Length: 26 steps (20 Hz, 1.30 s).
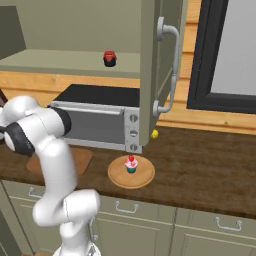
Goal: From the different types of pastries on the counter, select a croissant and place it on the cutting board. Then retrieve a jar of jam from the cabinet and place it alongside the croissant on the cutting board.
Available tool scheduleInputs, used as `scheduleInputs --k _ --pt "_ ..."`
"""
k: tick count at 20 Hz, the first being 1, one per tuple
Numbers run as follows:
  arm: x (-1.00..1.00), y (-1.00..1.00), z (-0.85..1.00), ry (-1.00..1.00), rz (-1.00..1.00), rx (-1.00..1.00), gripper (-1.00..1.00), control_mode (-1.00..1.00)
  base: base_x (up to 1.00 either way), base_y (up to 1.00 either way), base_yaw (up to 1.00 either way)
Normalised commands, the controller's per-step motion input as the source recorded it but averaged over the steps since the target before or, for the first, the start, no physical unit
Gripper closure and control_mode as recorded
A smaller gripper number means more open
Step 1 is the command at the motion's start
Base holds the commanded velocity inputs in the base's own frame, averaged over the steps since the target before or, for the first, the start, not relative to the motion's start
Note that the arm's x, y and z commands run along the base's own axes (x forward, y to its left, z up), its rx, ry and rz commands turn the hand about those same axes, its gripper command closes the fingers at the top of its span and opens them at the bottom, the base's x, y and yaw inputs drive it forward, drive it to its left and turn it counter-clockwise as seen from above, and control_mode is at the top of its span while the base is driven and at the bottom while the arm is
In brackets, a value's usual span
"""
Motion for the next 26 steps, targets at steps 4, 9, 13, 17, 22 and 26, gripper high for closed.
scheduleInputs --k 4,9,13,17,22,26 --pt "-0.48 -0.76 0.16 -0.04 0.0 0.02 1.0 -1.0 0.0 0.0 0.0" --pt "-0.28 -0.86 0.4 0.0 0.0 0.12 1.0 -1.0 0.0 0.0 0.0" --pt "-0.08 -0.75 0.26 0.0 0.0 0.1 1.0 -1.0 0.0 0.0 0.0" --pt "0.0 -0.15 0.0 0.0 0.0 0.02 1.0 -1.0 0.0 0.0 0.0" --pt "0.0 0.0 -0.32 0.01 0.0 0.04 1.0 -1.0 0.0 0.0 0.0" --pt "0.0 0.0 -0.11 0.02 0.0 0.02 1.0 -1.0 0.0 0.0 0.0"
